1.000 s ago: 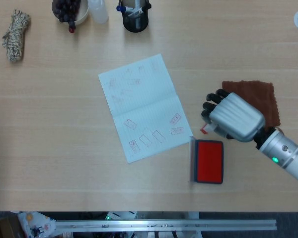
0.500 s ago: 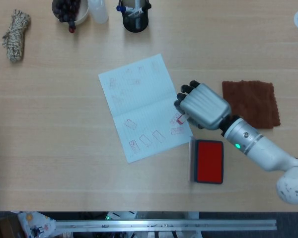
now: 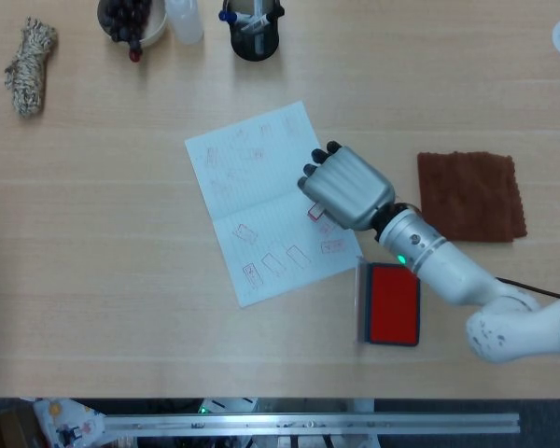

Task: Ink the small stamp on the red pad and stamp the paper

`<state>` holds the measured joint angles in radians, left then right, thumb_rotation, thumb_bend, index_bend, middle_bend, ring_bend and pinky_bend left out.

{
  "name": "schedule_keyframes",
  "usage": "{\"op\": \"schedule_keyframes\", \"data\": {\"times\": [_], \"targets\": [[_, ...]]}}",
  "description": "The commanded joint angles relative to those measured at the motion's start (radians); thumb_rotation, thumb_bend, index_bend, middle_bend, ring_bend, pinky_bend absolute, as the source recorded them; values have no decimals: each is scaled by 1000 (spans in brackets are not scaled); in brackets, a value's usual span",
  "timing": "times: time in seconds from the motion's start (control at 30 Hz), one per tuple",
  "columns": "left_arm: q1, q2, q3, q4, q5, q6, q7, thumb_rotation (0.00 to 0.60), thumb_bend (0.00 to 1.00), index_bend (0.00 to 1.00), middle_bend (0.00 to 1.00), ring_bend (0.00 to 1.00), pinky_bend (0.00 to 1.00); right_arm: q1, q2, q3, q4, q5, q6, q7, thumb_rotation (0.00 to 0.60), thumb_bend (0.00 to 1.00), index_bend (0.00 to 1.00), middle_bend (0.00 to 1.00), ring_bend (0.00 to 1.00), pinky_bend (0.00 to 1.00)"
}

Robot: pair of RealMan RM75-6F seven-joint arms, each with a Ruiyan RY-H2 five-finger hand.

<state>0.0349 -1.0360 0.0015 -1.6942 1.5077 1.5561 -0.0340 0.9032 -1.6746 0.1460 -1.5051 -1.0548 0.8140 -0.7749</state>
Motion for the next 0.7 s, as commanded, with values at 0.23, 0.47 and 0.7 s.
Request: {"op": "schedule_keyframes", "data": {"times": [0.23, 0.47, 0.7], "targets": [[2, -3, -2, 16, -16, -9, -10, 600, 261, 72, 43, 116, 176, 65, -90, -6, 109, 36, -12, -28, 600, 335, 689, 480, 287, 321], [2, -3, -3, 26, -22, -13, -17, 600, 261, 72, 43, 116, 176, 86, -124, -28, 150, 23, -1, -42, 600, 335, 690, 480, 287, 321], [2, -6, -2, 33, -23, -18, -21, 600, 261, 72, 43, 116, 176, 91, -144, -57, 177, 2, 9, -53, 600, 335, 690, 480, 287, 321]]}}
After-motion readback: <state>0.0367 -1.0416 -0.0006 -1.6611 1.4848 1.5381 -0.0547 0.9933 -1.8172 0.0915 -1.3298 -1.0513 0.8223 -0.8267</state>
